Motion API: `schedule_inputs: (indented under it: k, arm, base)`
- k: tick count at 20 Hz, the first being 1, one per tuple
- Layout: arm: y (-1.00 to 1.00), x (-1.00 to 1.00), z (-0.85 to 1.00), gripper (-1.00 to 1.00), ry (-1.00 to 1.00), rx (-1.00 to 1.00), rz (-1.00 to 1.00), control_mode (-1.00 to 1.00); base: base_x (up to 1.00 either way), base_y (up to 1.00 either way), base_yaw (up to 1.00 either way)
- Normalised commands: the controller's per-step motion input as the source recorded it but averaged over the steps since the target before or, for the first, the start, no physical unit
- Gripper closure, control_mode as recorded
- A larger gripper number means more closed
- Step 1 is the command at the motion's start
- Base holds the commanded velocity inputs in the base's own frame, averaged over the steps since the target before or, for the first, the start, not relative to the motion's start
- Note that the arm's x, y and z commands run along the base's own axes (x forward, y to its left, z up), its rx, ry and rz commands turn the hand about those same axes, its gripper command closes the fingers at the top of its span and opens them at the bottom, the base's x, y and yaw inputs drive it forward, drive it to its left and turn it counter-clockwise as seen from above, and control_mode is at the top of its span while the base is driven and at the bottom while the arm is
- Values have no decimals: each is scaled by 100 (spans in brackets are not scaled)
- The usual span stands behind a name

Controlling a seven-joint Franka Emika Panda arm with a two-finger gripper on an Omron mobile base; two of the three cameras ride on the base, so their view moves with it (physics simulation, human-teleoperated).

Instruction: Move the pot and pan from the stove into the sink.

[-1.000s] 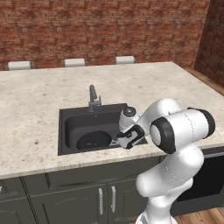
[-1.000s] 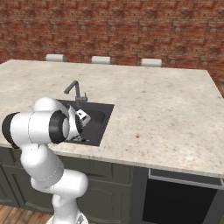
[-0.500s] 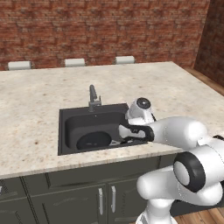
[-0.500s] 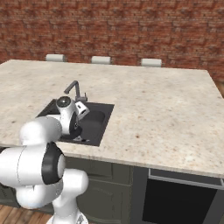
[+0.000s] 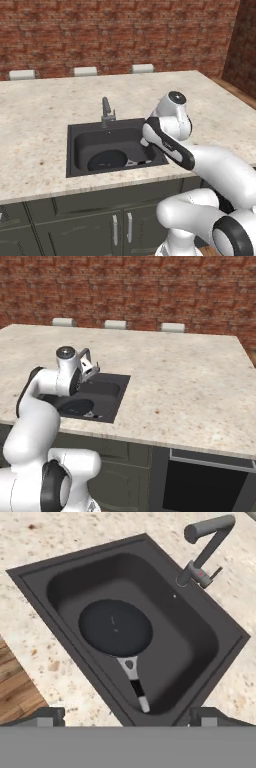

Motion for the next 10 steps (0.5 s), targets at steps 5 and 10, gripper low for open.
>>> schedule_inputs:
  k: [5, 10]
  arm:
    - [9, -83, 74, -100, 14, 2, 0, -100]
    - [10, -99, 54, -100, 9, 0, 0, -100]
  base:
    - [0, 0, 0]
    - [0, 0, 0]
